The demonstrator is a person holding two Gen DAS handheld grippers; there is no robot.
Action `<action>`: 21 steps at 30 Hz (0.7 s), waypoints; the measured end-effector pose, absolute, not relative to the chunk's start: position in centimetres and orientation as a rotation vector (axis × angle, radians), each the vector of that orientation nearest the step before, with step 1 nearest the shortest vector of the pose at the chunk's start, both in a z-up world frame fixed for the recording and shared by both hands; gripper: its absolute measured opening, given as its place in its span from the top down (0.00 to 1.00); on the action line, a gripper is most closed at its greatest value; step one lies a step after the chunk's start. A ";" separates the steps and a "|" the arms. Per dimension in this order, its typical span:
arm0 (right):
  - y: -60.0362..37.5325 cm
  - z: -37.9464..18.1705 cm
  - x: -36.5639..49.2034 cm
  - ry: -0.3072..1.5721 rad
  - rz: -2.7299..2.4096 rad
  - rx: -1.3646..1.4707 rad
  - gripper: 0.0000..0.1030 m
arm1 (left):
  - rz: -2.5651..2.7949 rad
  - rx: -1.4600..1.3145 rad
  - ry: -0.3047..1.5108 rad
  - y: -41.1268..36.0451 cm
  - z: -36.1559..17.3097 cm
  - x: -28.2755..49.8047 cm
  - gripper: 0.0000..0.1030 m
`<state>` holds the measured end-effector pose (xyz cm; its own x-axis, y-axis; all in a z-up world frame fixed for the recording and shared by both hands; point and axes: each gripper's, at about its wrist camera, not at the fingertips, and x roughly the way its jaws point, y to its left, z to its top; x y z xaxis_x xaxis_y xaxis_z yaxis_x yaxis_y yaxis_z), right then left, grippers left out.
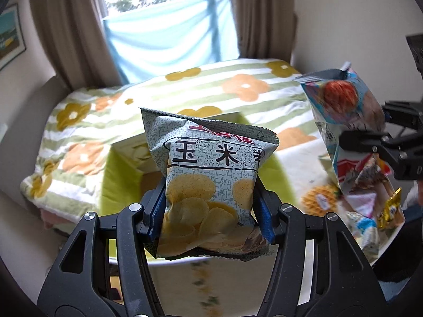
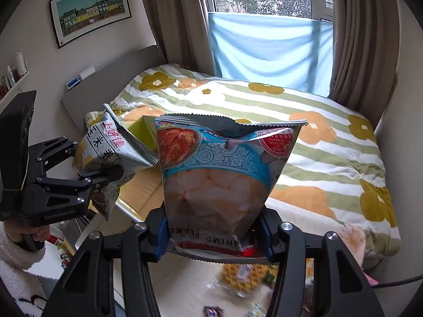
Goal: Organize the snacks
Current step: 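Carry both bags over the box and release them inside with both tools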
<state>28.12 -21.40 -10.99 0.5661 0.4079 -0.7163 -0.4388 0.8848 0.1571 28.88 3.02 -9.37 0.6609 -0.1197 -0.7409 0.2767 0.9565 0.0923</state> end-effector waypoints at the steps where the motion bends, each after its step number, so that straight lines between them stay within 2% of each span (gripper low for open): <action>1: -20.4 -11.1 28.7 0.834 0.501 -0.038 0.51 | -0.224 0.195 0.830 4.4 -9.5 29.8 0.48; 11: -10.6 -14.2 35.3 0.946 0.474 0.014 0.51 | -0.190 0.133 1.004 12.7 -15.3 39.0 0.48; 21: -7.4 -19.6 38.8 1.095 0.418 0.038 0.51 | -0.179 0.079 1.172 14.1 -22.0 44.5 0.47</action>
<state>38.78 -7.43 -19.58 0.3885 0.3471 -0.8536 -0.3097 0.9216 0.2338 44.48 14.08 -21.99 0.3764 -0.0989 -0.9212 0.1809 0.9830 -0.0316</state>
